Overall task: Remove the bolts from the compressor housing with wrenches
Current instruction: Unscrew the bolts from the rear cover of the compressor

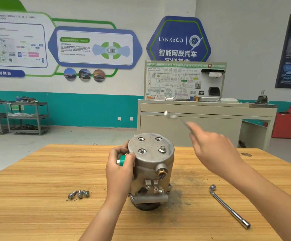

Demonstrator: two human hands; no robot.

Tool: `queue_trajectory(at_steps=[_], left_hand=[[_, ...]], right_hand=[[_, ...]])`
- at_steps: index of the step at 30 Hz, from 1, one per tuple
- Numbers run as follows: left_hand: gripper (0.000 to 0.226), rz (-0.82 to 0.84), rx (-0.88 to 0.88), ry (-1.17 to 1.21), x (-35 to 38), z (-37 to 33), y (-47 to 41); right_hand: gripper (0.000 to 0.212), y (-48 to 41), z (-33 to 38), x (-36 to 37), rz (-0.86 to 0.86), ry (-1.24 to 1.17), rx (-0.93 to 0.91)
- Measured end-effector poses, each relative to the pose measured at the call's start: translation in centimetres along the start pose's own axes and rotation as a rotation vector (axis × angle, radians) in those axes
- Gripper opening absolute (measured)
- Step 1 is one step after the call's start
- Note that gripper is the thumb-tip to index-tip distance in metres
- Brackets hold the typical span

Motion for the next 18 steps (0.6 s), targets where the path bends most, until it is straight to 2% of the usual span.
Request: queue_trajectory(at_steps=[2, 5, 12, 18], left_hand=[[0.008, -0.005, -0.002, 0.009, 0.1, -0.1, 0.1], [0.009, -0.012, 0.009, 0.002, 0.2, -0.3, 0.2], [0.006, 0.013, 0.023, -0.013, 0.3, -0.1, 0.3], [0.007, -0.001, 0.023, 0.011, 0.3, 0.1, 0.3]], right_hand=[[0.043, 2.0, 0.5, -0.3, 0.144, 0.126, 0.009], [0.052, 3.8, 1.4, -0.2, 0.247, 0.219, -0.013], [0.066, 3.5, 3.4, -0.4, 0.299, 0.312, -0.031], [0.066, 3.8, 1.5, -1.9, 0.253, 0.382, 0.092]])
Point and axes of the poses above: each hand's wrist, its own y-axis away from the middle knuckle, its own x-axis out of the palm, z = x × y, the point moved 4 cm from there along -y, towards the middle knuckle, and after that the axes turned 1 degree about z, right-handed, at the moved point
